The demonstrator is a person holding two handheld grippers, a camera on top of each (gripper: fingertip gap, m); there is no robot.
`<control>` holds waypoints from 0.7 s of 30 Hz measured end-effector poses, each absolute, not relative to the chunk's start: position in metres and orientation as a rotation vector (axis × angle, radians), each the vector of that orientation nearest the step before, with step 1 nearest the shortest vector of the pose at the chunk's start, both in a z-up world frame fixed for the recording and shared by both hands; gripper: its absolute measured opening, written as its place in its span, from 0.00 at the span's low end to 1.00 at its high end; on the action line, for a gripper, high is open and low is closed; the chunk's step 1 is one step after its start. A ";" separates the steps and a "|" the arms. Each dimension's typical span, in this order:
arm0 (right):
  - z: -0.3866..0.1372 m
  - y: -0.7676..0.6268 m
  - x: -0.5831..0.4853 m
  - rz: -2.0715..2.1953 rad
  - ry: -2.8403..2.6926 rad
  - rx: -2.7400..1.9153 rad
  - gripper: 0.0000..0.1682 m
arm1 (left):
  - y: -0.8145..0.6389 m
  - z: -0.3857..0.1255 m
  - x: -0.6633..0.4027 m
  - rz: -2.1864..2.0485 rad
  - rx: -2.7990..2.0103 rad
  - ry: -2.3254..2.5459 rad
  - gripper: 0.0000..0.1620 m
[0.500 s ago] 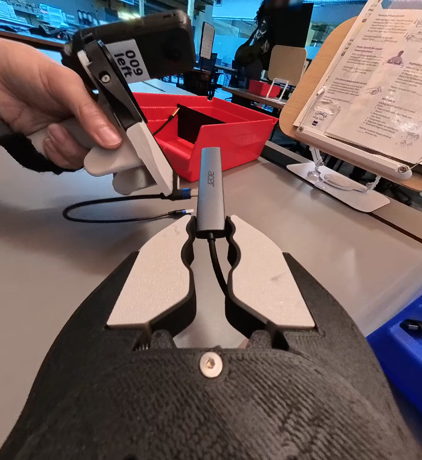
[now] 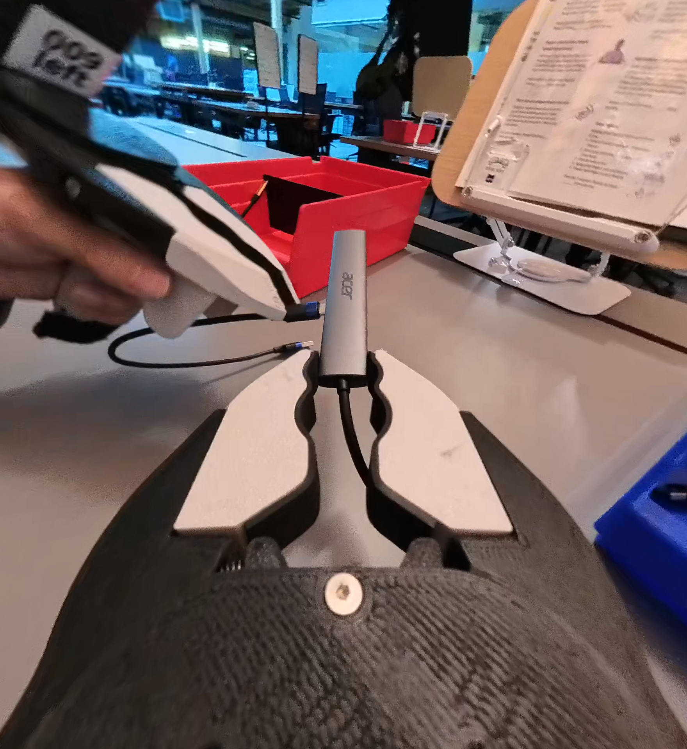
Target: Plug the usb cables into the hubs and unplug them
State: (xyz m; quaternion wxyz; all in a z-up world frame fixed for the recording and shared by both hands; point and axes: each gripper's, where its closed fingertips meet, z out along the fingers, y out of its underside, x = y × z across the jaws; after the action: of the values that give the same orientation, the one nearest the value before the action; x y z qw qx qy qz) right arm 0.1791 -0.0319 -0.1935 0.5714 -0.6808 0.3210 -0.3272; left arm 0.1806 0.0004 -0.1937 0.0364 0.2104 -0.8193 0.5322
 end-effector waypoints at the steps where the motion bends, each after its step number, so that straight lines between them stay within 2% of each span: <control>1: -0.193 -0.034 0.180 -0.768 0.773 -1.585 0.14 | -0.001 -0.193 0.183 1.691 0.611 -2.597 0.06; 5: -0.193 -0.039 0.183 -0.764 0.827 -1.552 0.14 | -0.006 -0.201 0.188 1.755 0.485 -2.895 0.08; 8: -0.192 -0.040 0.182 -0.755 0.829 -1.548 0.14 | -0.007 -0.200 0.192 1.826 0.448 -2.998 0.03; 14: -0.194 -0.038 0.182 -0.794 0.820 -1.571 0.14 | -0.005 -0.196 0.193 1.856 0.396 -3.124 0.06; 21: -0.199 -0.035 0.179 -0.855 0.744 -1.663 0.14 | -0.001 -0.198 0.194 1.743 0.347 -3.171 0.03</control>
State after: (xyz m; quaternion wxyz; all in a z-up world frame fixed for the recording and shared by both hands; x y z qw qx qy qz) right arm 0.1785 -0.0347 -0.1990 0.5350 -0.6980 0.3124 -0.3590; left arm 0.1941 -0.0015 -0.1984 -0.2441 0.0925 -0.8459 0.4650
